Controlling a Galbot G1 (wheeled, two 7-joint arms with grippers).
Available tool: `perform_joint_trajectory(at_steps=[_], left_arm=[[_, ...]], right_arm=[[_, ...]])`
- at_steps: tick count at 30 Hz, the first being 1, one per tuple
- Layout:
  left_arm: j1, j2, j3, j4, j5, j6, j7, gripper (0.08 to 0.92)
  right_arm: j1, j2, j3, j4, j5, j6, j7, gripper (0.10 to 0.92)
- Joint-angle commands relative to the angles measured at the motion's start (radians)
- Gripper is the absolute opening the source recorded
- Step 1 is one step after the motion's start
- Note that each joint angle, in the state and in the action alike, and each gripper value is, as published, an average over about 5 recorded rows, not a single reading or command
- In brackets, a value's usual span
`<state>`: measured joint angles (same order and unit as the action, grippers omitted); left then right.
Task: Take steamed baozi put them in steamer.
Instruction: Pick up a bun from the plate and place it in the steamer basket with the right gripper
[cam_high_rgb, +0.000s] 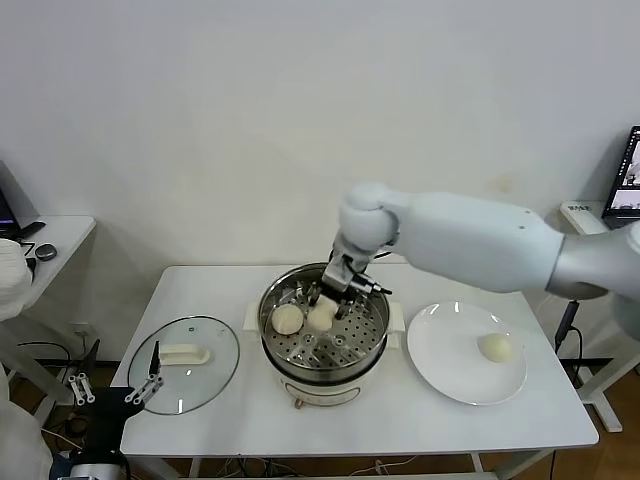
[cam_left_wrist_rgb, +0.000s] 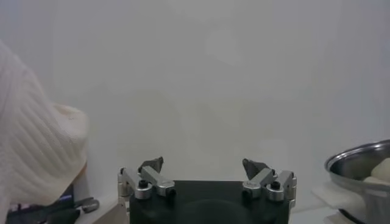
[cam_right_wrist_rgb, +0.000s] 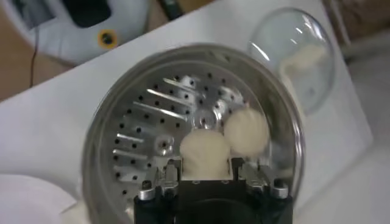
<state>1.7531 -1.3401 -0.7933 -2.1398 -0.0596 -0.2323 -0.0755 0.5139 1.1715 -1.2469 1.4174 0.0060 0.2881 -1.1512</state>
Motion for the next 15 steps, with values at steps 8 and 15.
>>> perform_joint_trajectory(at_steps=[8, 15], left_arm=[[-0.001, -0.002, 0.0, 0.007, 0.0, 0.0, -0.001, 0.823], [-0.001, -0.007, 0.003, 0.005, 0.0, 0.0, -0.001, 0.823]], right_arm=[[-0.048, 0.054, -0.062, -0.011, -0.091, 0.193, 0.008, 0.493], [-0.055, 0.044, -0.058, -0.026, -0.098, 0.206, 0.047, 0.565]])
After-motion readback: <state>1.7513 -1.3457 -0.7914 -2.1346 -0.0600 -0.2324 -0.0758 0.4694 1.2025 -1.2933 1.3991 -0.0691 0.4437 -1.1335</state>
